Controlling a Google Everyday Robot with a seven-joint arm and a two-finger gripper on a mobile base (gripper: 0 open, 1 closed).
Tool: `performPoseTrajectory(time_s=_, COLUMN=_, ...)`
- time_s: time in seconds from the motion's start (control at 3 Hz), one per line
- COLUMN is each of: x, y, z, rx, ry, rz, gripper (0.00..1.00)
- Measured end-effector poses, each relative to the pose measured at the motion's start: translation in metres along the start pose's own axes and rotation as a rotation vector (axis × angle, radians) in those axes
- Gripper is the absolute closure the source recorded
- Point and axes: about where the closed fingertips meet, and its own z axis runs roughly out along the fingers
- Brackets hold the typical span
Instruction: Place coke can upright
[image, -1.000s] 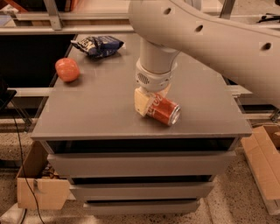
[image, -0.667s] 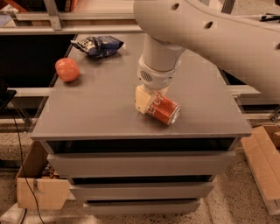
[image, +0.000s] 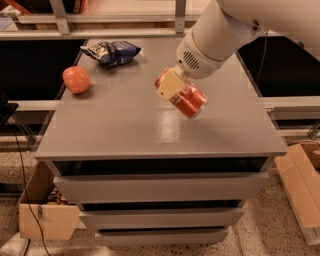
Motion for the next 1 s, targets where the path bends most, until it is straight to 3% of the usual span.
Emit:
performPoseTrajectory(time_s=0.33, x=-0.027, y=-0.010, z=-0.018, rx=-0.043, ry=-0.235, rz=-0.005, gripper=1.00)
performPoseTrajectory(time_s=0.67, x=-0.037, y=-0.009, z=-0.033, rx=-0.060, ry=-0.325, rz=0.003, gripper=1.00)
performPoseTrajectory(time_s=1.0, x=-0.039, y=-0.007, z=-0.032, rx=-0.065, ry=-0.323, rz=-0.002, gripper=1.00)
